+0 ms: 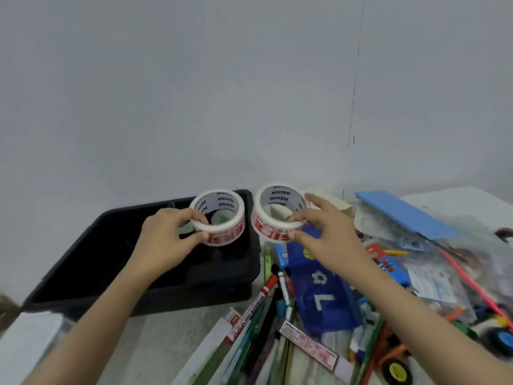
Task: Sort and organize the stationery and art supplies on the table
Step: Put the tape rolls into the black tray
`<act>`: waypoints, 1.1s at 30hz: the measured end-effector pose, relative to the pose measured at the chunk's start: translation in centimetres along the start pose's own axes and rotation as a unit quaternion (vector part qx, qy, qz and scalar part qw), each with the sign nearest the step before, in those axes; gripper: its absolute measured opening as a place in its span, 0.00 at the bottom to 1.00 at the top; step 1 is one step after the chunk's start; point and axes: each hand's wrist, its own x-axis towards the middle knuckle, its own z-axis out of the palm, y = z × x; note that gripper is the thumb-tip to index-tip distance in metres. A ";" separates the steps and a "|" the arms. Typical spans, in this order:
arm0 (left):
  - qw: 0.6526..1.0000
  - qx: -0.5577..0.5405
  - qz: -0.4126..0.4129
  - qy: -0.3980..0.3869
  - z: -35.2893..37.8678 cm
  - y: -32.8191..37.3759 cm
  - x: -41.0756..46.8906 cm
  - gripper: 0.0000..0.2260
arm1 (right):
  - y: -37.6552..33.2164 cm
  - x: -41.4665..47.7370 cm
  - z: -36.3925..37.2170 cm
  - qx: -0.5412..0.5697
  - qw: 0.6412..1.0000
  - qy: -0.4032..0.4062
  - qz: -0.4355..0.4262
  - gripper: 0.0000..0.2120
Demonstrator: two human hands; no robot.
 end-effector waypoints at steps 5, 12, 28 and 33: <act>0.997 0.079 -0.017 -0.016 -0.9 -4.3 -0.9 0.10 | -2.1 0.7 4.6 -0.035 0.997 -0.066 -0.028 0.08; 0.978 0.198 -0.001 -0.060 0.6 -7.4 -1.1 0.09 | -3.9 2.3 7.7 -0.108 0.987 -0.115 -0.028 0.13; 0.948 0.263 0.045 -0.171 2.4 -10.3 0.2 0.11 | -4.7 3.1 11.0 -0.292 0.938 -0.175 -0.069 0.12; 0.940 0.285 0.047 -0.180 2.8 -10.0 0.7 0.34 | -5.0 3.1 11.1 -0.313 0.931 -0.168 -0.081 0.13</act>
